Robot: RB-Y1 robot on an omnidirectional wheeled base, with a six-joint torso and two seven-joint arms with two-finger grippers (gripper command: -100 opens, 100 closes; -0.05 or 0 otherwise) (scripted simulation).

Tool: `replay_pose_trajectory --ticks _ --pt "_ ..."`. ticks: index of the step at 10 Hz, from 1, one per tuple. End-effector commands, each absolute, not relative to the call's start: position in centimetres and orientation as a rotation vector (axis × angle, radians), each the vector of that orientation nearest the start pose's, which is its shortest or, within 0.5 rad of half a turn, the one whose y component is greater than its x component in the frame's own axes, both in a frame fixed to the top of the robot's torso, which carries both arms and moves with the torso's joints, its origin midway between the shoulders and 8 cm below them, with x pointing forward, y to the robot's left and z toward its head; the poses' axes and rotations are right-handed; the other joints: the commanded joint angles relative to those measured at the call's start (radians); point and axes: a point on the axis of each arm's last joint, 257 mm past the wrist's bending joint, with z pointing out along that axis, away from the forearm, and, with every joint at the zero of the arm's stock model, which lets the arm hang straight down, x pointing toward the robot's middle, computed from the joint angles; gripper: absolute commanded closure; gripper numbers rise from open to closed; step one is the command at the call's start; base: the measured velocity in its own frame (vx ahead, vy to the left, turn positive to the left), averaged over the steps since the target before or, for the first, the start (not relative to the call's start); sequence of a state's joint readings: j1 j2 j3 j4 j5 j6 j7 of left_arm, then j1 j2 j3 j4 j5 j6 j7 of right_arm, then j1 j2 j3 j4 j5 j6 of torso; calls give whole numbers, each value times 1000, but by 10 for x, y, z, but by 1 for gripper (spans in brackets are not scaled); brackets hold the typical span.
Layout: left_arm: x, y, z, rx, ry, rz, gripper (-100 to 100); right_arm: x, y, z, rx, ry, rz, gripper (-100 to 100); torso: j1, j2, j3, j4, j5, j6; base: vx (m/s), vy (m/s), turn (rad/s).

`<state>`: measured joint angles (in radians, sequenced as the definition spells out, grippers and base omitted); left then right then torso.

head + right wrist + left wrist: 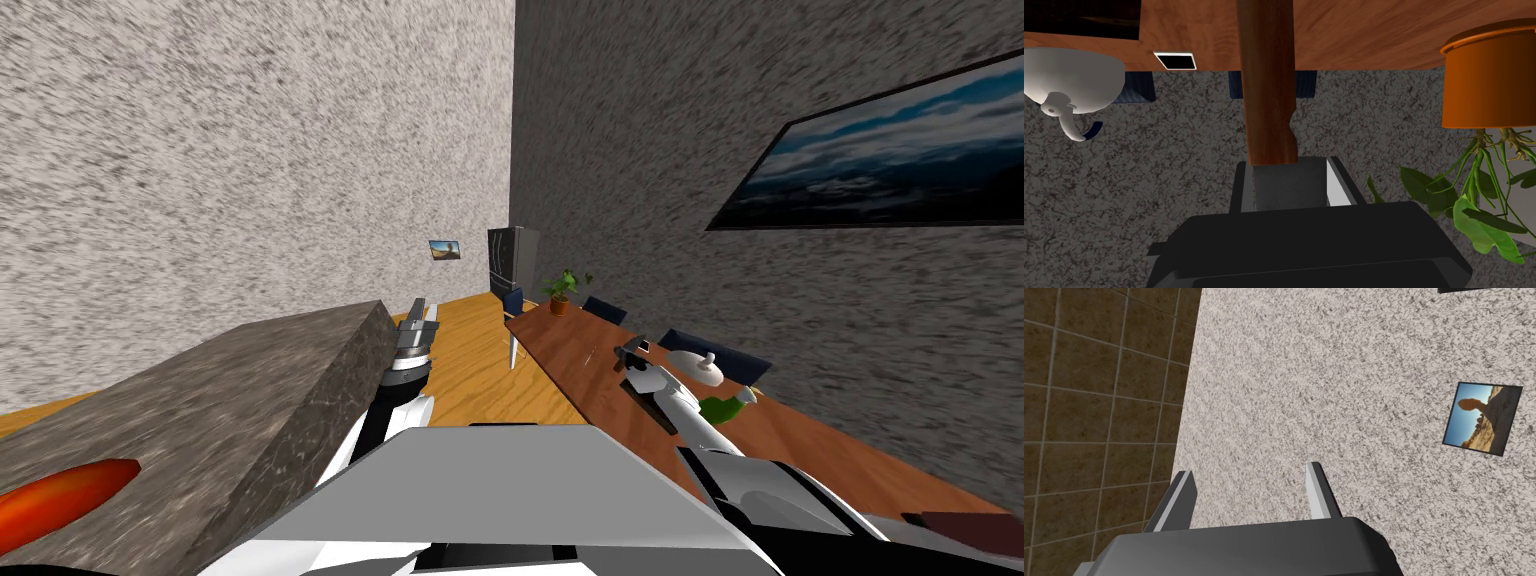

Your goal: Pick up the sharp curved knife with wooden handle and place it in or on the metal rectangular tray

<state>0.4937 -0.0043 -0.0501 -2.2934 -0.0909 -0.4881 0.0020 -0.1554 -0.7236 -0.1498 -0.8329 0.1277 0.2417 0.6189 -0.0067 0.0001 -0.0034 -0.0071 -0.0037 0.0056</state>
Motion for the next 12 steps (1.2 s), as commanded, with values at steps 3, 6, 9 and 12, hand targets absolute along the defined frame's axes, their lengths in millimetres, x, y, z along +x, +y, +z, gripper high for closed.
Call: replay_pose_trajectory --ticks 3,6,9,12 --pt "347 251 29 -604 657 -1301 0 407 -711 -340 833 1956 -512 100 0 0 0 1 0 -2 -46 -59 278" --pt "347 251 29 -604 657 -1301 0 388 -721 -345 915 1961 -558 100 0 1 1 0 0 2 -44 -42 144" --pt "347 251 29 -604 657 -1301 0 373 -729 -347 970 1959 -598 100 1 1 1 1 1 2 -54 -40 157" --pt "347 251 29 -604 657 -1301 0 351 -739 -350 1055 1944 -652 100 0 4 3 1 1 -1 -89 -53 232"
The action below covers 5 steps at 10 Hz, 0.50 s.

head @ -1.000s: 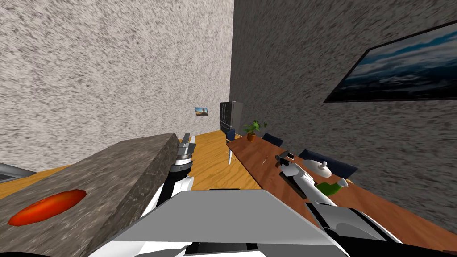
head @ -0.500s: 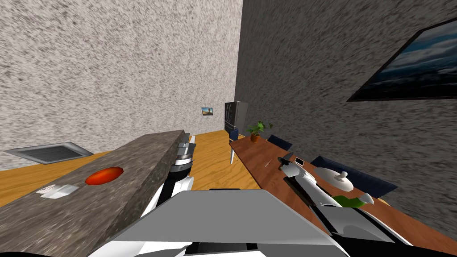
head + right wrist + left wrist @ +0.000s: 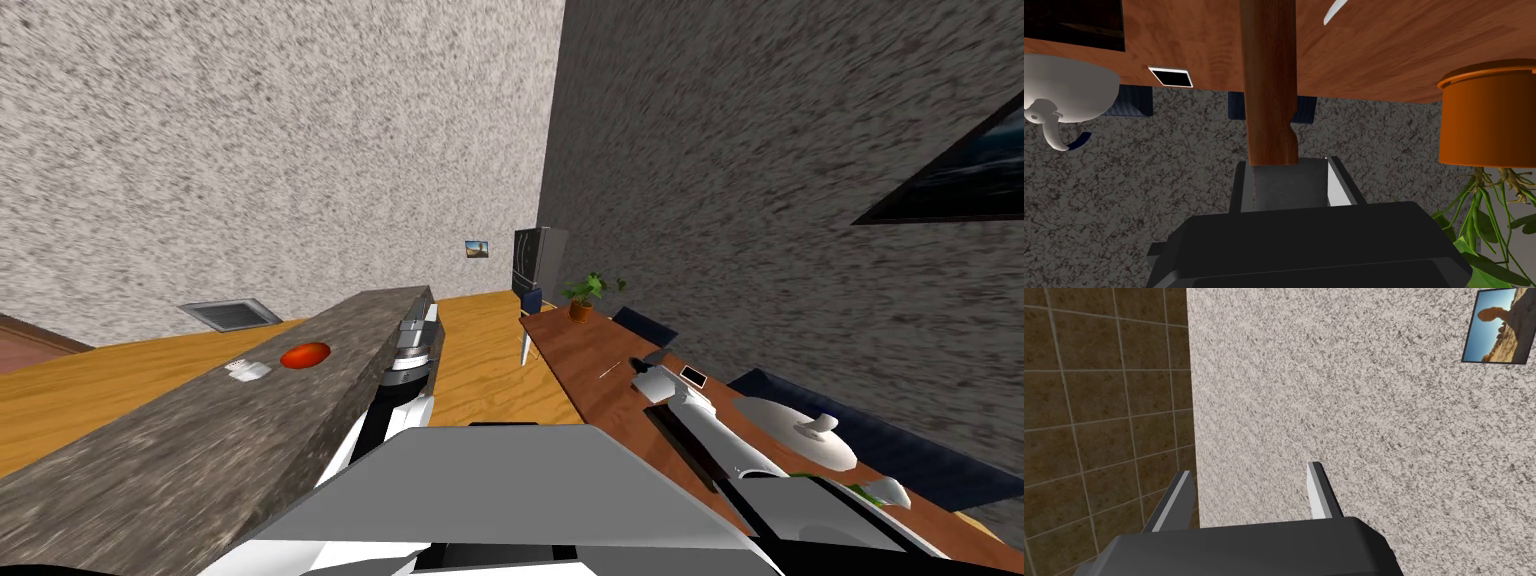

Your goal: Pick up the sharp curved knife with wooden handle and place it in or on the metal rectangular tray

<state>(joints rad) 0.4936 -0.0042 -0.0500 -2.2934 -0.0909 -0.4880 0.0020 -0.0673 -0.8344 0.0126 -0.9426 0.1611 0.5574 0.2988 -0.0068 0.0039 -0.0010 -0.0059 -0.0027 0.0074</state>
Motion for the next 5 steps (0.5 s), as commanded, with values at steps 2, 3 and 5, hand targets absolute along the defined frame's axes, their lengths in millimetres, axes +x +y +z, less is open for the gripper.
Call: replay_pose_trajectory --ticks 2,3,5 --pt "347 251 29 -604 657 -1301 0 335 -746 -350 1084 1941 -706 100 1 -2 -1 0 0 1 -46 -27 89" --pt "347 251 29 -604 657 -1301 0 333 -747 -350 1113 1924 -700 100 1 -1 -1 0 0 -2 -75 -41 226" --pt "347 251 29 -604 657 -1301 0 317 -753 -350 1136 1919 -755 100 1 -3 -1 0 0 1 -55 -36 118"
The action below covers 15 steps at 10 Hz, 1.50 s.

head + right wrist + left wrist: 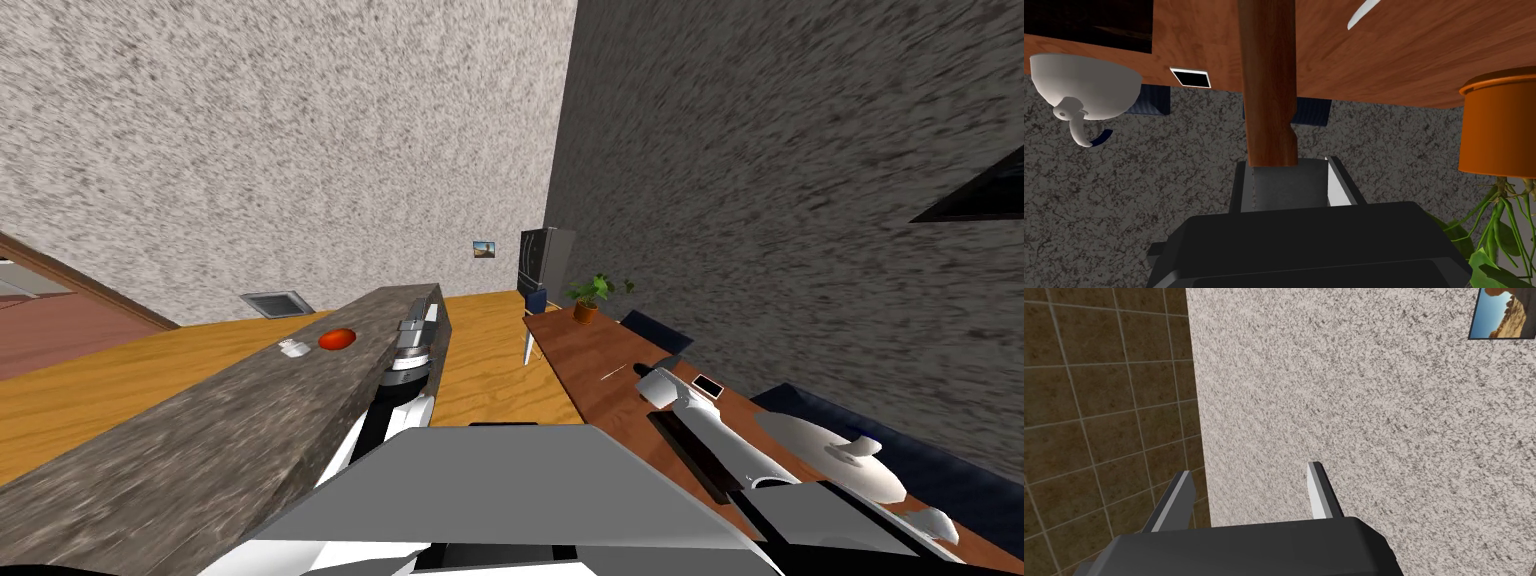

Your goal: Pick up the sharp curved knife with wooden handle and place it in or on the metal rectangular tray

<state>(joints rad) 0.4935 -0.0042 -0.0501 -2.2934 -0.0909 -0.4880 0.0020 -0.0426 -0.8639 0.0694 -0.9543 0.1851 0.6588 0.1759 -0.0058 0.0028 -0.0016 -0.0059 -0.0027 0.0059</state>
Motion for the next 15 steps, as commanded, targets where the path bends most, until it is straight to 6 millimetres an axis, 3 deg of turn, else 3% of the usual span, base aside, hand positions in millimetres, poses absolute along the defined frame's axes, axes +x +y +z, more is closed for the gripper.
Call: replay_pose_trajectory --ticks 1,2,4,7,9,10,11,12,15 --pt "347 251 29 -604 657 -1301 0 314 -754 -350 1170 1897 -750 100 0 0 0 0 0 0 -80 -42 197" --pt "347 251 29 -604 657 -1301 0 298 -760 -350 1174 1899 -812 100 0 0 0 0 1 1 -98 -59 311" --pt "347 251 29 -604 657 -1301 0 295 -761 -349 1215 1869 -805 100 -1 1 1 0 1 2 -70 -37 70" --pt "347 251 29 -604 657 -1301 0 259 -773 -346 1253 1833 -924 100 1 1 1 0 1 2 -92 -34 235" --pt "347 252 29 -604 657 -1301 0 255 -774 -345 1292 1799 -918 100 0 1 1 0 1 3 -68 -44 50" --pt "347 252 29 -604 657 -1300 0 237 -779 -343 1301 1780 -982 100 0 0 0 0 1 4 -76 -41 226" --pt "347 251 29 -604 657 -1301 0 236 -779 -342 1321 1760 -975 100 0 0 0 0 2 1 -86 -45 159" --pt "347 252 29 -604 657 -1301 0 218 -784 -339 1317 1748 -1042 100 0 0 1 1 1 3 -111 -50 222" --pt "347 251 29 -604 657 -1301 0 197 -788 -335 1362 1677 -1081 100 -1 4 2 1 2 3 -113 -46 153"
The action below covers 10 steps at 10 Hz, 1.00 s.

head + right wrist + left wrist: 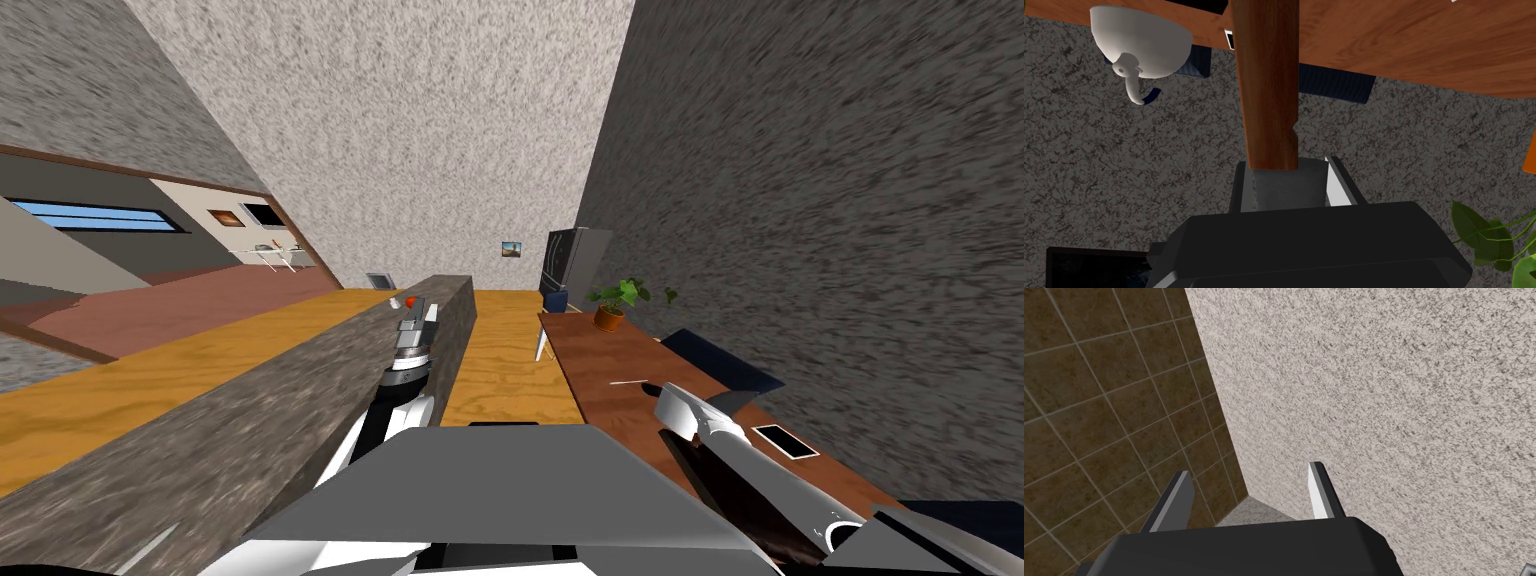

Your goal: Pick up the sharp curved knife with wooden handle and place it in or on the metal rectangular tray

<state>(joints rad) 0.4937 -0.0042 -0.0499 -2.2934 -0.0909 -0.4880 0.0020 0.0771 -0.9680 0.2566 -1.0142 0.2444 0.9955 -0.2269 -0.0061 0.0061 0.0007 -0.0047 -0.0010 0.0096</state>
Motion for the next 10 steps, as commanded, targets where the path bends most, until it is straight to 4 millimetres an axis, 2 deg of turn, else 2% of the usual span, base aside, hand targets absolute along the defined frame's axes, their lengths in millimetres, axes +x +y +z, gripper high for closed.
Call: replay_pose_trajectory --ticks 1,2,3,4,5,6,7,8,9,10 --pt "347 252 29 -604 657 -1301 0 197 -788 -335 1367 1671 -1077 100 0 0 0 0 0 0 -53 -18 -22" --pt "347 252 29 -604 657 -1300 0 180 -791 -331 1369 1642 -1135 100 1 -2 -1 0 0 1 -88 -33 167" --pt "347 251 29 -604 657 -1301 0 180 -791 -331 1381 1626 -1124 100 1 -1 -1 0 0 -1 -93 -31 124" --pt "347 252 29 -604 657 -1301 0 163 -794 -328 1380 1599 -1177 100 1 -1 -1 0 0 -1 -113 -29 202" --pt "347 251 29 -604 657 -1301 0 163 -794 -328 1391 1583 -1166 100 1 0 0 1 1 -2 -100 -37 117" --pt "347 252 29 -604 657 -1301 0 147 -795 -324 1385 1560 -1216 100 1 0 0 1 1 -1 -141 -32 193" --pt "347 251 29 -604 657 -1301 0 147 -795 -324 1398 1542 -1204 100 1 2 1 1 1 -1 -116 -19 98" --pt "347 252 29 -604 657 -1301 0 132 -796 -322 1393 1516 -1246 100 2 1 1 1 1 0 -117 -17 165" --pt "347 252 29 -604 657 -1301 0 132 -796 -322 1401 1503 -1237 100 2 1 1 1 1 -1 -97 -26 83" --pt "347 252 29 -604 657 -1300 0 119 -796 -319 1399 1473 -1269 100 2 0 1 1 1 0 -118 -23 130"
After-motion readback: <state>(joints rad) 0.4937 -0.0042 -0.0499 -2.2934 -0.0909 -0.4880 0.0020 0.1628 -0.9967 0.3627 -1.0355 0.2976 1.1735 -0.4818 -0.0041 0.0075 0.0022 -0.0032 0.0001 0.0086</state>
